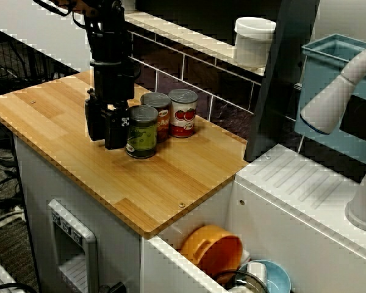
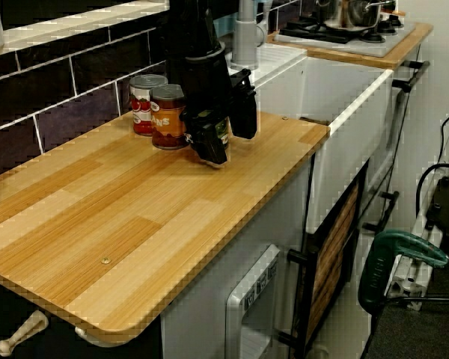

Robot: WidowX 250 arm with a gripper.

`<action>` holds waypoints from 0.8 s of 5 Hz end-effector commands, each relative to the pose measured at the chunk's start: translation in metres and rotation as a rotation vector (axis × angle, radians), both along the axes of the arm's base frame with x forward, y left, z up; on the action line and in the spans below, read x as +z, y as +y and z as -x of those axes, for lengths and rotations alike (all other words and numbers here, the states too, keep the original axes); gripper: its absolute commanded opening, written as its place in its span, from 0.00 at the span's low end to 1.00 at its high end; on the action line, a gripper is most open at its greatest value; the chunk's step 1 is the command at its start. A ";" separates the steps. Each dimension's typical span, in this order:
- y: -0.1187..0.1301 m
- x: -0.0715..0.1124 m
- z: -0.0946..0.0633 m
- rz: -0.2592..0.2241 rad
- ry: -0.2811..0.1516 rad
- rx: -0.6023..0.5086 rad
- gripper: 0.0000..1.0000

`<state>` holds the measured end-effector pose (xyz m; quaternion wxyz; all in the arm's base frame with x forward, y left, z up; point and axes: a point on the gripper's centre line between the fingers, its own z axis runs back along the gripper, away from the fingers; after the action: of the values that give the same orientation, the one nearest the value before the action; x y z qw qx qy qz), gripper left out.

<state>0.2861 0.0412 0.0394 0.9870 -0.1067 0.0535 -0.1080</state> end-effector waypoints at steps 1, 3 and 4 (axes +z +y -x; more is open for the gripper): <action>0.000 0.000 0.000 0.000 0.000 0.000 1.00; 0.004 0.041 0.010 0.046 -0.036 -0.257 1.00; 0.002 0.050 0.012 0.015 -0.049 -0.422 1.00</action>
<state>0.2690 0.0405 0.0705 0.9422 -0.1168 0.0794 -0.3039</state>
